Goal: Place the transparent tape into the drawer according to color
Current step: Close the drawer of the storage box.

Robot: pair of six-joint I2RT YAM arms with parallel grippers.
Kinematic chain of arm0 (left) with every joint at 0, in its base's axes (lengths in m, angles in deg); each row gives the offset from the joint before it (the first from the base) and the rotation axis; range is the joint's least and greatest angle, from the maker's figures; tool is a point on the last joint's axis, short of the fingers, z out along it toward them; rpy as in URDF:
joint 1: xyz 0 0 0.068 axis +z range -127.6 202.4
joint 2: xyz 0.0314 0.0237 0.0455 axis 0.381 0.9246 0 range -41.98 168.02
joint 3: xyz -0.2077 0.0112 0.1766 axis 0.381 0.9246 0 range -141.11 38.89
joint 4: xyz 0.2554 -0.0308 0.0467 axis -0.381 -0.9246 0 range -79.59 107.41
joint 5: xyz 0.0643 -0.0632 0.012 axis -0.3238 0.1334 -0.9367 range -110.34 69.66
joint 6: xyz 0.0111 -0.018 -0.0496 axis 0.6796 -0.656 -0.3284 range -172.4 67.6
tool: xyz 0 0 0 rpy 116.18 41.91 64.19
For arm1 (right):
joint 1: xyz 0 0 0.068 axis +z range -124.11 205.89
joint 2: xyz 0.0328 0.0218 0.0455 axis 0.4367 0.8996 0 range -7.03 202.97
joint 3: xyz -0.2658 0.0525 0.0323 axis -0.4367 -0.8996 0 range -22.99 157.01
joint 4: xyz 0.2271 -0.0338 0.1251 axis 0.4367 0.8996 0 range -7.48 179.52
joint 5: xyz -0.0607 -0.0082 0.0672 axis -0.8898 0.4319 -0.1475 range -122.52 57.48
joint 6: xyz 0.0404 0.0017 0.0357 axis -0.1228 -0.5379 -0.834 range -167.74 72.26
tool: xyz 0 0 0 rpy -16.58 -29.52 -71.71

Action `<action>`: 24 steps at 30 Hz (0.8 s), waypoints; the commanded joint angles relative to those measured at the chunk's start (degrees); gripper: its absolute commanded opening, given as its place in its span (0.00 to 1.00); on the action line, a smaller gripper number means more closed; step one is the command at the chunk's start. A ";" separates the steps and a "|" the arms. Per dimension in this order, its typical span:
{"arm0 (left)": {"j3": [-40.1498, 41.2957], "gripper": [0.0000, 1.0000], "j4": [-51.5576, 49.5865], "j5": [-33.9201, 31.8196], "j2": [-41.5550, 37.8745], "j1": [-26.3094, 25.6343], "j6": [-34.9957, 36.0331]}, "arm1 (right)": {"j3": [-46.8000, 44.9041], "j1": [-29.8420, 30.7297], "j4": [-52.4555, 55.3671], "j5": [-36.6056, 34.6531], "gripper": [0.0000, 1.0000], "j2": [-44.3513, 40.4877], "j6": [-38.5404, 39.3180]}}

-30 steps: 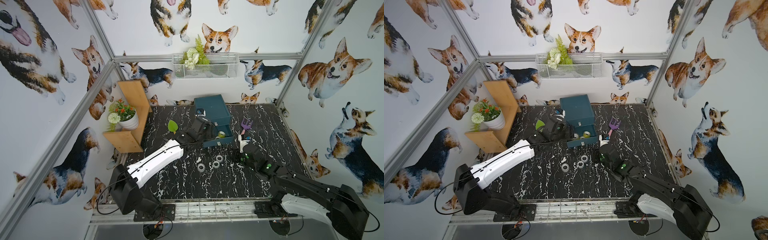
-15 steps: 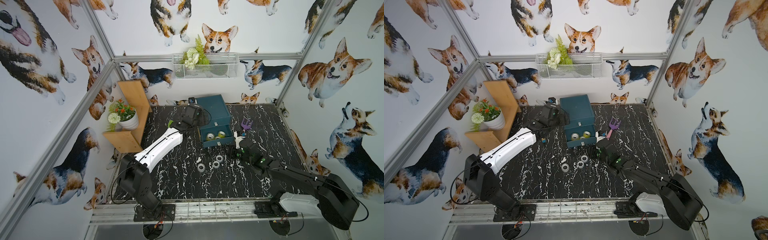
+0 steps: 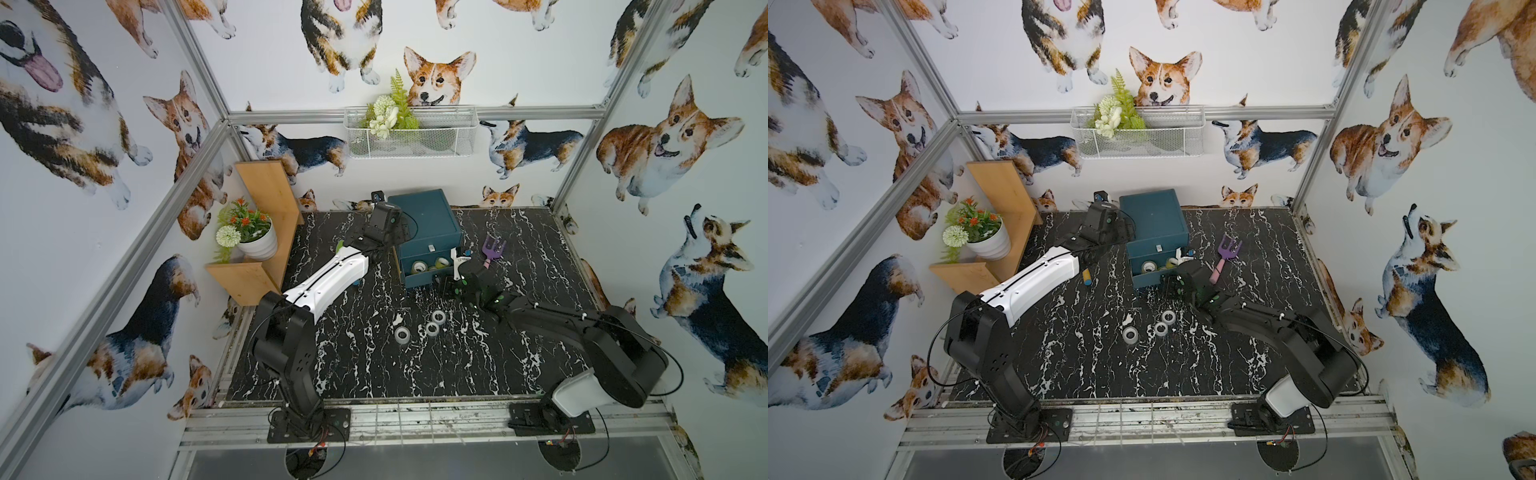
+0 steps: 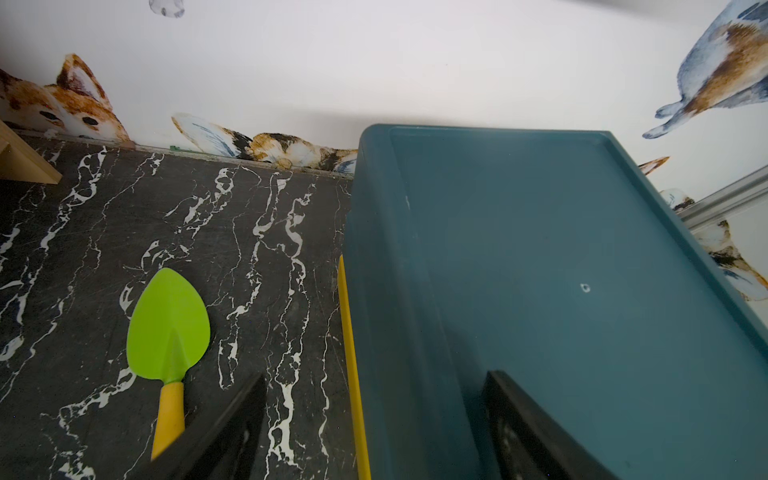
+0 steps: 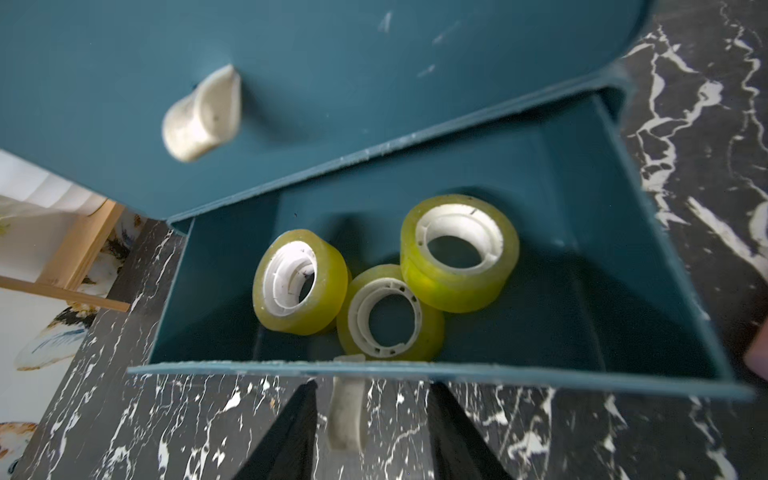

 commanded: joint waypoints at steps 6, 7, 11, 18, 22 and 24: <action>1.80 0.86 -9.03 1.15 0.59 0.41 2.69 | 5.29 -0.20 -15.29 -2.05 0.47 9.53 2.04; 1.96 0.86 -9.01 1.39 0.58 0.49 2.68 | 5.63 -0.20 -16.47 -2.02 0.47 10.49 1.87; 2.90 0.86 -8.89 1.68 0.32 0.59 2.42 | 5.88 -0.20 -20.84 -2.15 0.47 13.00 0.38; 4.44 0.86 -8.58 2.47 -0.68 0.68 2.06 | 5.97 0.76 -23.38 -3.58 0.46 14.66 -0.26; 5.01 0.89 -9.09 2.77 -2.92 0.77 1.63 | 3.29 2.27 -21.92 -4.64 0.50 11.27 0.09; 5.73 0.91 -9.02 3.24 -4.86 0.77 1.45 | -0.11 3.13 -21.62 -5.15 0.52 7.95 -0.62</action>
